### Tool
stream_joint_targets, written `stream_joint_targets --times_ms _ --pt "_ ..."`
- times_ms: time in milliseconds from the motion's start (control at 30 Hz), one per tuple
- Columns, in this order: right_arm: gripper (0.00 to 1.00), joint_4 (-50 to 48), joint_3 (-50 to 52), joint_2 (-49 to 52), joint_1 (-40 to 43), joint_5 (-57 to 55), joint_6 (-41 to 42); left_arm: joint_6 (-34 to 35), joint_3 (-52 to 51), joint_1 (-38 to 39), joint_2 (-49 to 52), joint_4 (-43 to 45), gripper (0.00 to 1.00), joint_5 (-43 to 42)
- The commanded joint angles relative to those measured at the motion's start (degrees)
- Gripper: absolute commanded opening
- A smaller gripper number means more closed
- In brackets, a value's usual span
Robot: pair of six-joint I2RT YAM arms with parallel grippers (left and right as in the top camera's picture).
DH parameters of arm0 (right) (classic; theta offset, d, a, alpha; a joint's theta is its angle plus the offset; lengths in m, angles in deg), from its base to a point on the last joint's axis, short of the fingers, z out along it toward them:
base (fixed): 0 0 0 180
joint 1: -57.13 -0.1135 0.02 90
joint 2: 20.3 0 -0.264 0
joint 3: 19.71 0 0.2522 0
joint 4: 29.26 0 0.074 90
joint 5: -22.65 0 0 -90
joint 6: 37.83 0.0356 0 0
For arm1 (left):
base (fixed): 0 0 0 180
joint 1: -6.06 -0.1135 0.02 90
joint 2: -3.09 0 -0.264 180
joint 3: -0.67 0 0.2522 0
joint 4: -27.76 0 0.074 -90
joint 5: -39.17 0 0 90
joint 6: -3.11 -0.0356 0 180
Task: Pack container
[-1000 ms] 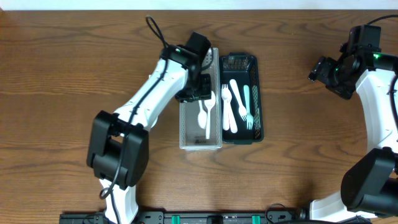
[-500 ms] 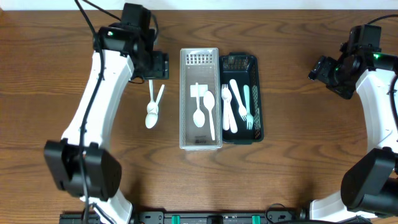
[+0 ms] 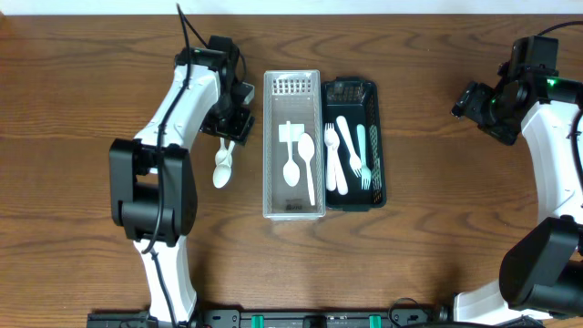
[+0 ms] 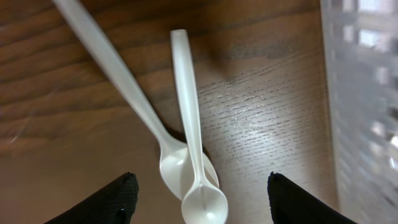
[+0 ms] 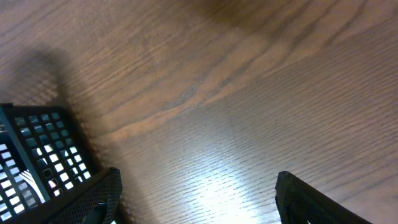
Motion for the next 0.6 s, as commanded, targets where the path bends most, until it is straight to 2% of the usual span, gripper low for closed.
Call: stream_joint_targets --times_ms 0,100,167,233,567 --pt "0.82 0.02 -0.33 -0.11 -0.48 -0.20 -0.09 -4.59 -0.28 0.02 1.97 -0.17 0.67 -1.77" --pt "0.83 0.02 -0.33 -0.11 -0.48 -0.20 -0.09 -4.55 -0.28 0.09 2.51 0.09 0.61 -1.79" --pt "0.83 0.02 -0.33 -0.11 -0.48 -0.22 -0.09 -4.55 -0.28 0.09 2.56 0.37 0.50 -1.79" --pt "0.83 0.02 -0.33 -0.11 -0.48 -0.22 -0.09 -4.55 -0.28 0.09 2.56 0.79 0.45 -1.79" --pt "0.83 0.04 -0.33 -0.11 -0.48 -0.20 -0.07 -4.52 -2.43 0.07 2.64 4.85 0.45 -3.45"
